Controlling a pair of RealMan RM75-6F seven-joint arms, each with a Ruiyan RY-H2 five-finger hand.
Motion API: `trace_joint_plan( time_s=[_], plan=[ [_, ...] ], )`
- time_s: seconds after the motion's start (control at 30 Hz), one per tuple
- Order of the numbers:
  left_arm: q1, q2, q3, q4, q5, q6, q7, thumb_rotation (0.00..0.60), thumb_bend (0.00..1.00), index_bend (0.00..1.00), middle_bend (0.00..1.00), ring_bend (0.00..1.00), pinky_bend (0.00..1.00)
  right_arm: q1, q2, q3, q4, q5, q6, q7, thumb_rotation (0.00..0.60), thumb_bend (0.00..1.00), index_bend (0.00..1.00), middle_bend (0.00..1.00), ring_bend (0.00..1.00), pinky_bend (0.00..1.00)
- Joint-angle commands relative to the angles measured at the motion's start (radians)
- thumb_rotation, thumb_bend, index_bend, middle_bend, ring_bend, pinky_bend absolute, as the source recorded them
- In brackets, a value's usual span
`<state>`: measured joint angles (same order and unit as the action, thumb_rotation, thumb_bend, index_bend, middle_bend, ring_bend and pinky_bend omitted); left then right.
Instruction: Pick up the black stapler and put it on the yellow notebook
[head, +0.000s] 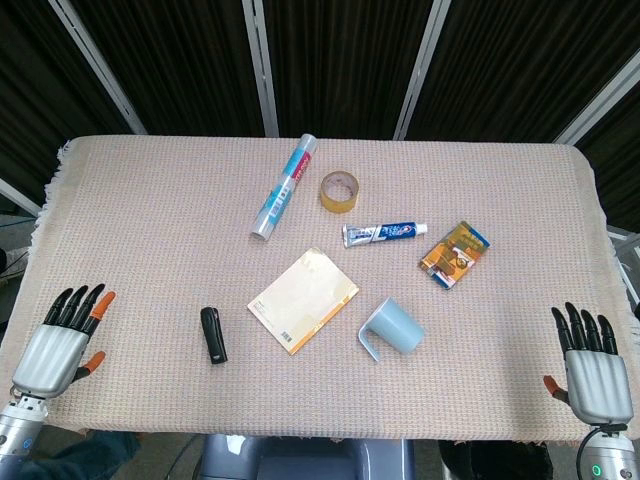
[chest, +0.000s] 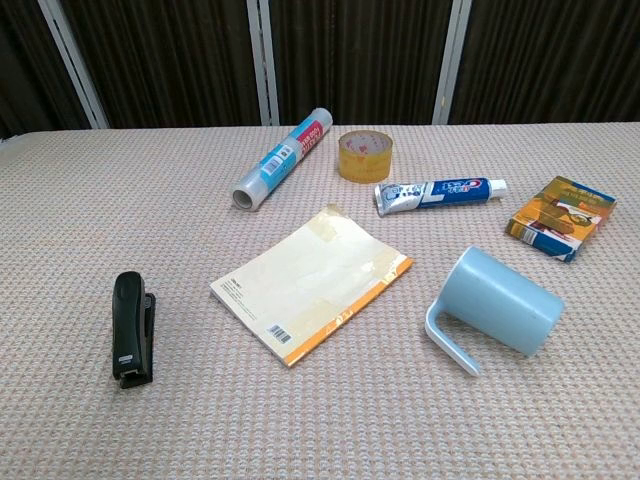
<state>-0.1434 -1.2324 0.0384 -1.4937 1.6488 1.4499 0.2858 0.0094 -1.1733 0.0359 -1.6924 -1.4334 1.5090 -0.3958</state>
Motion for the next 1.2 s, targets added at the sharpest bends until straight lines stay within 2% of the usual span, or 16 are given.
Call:
trace_joint_plan(
  time_s=[0.03, 0.27, 0.33, 0.5, 0.63, 0.9, 1.03, 1.2],
  plan=[
    [0.000, -0.001, 0.002, -0.001, 0.003, -0.001, 0.004, 0.600, 0.23, 0.00, 0.00, 0.00, 0.07, 0.000, 0.000, 0.000, 0.001, 0.000, 0.000, 0.001, 0.600, 0.10, 0.00, 0.00, 0.00, 0.00],
    [-0.019, -0.014, -0.007, -0.006, 0.011, -0.013, 0.012, 0.600, 0.22, 0.00, 0.00, 0.00, 0.08, 0.009, -0.005, 0.007, 0.007, 0.023, -0.024, -0.004, 0.600, 0.10, 0.00, 0.00, 0.00, 0.00],
    [-0.041, -0.030, -0.008, 0.004, 0.033, -0.030, 0.009, 0.599, 0.22, 0.00, 0.04, 0.02, 0.09, 0.012, -0.006, 0.012, 0.008, 0.033, -0.030, -0.005, 0.600, 0.10, 0.00, 0.00, 0.00, 0.00],
    [-0.133, -0.115, -0.028, 0.060, 0.090, -0.104, 0.010, 0.600, 0.22, 0.00, 0.09, 0.04, 0.10, 0.010, -0.003, 0.008, 0.004, 0.022, -0.022, 0.001, 0.600, 0.10, 0.00, 0.00, 0.00, 0.00],
    [-0.204, -0.162, -0.033, 0.096, 0.115, -0.165, -0.065, 0.600, 0.22, 0.00, 0.14, 0.07, 0.10, 0.007, 0.007, 0.013, 0.003, 0.029, -0.019, 0.024, 0.600, 0.10, 0.00, 0.00, 0.00, 0.00],
    [-0.251, -0.204, -0.046, 0.154, 0.078, -0.232, -0.072, 0.600, 0.21, 0.04, 0.18, 0.09, 0.11, 0.003, 0.001, 0.012, 0.004, 0.025, -0.009, 0.016, 0.600, 0.10, 0.00, 0.00, 0.00, 0.00],
    [-0.283, -0.215, -0.030, 0.169, 0.053, -0.307, -0.105, 0.600, 0.19, 0.05, 0.20, 0.10, 0.11, 0.006, -0.007, 0.019, 0.010, 0.042, -0.014, 0.003, 0.600, 0.10, 0.00, 0.00, 0.00, 0.00],
    [-0.312, -0.238, -0.021, 0.199, 0.061, -0.329, -0.140, 0.600, 0.18, 0.05, 0.17, 0.09, 0.11, 0.008, -0.012, 0.019, 0.010, 0.047, -0.018, -0.009, 0.600, 0.10, 0.00, 0.00, 0.00, 0.00]
  ],
)
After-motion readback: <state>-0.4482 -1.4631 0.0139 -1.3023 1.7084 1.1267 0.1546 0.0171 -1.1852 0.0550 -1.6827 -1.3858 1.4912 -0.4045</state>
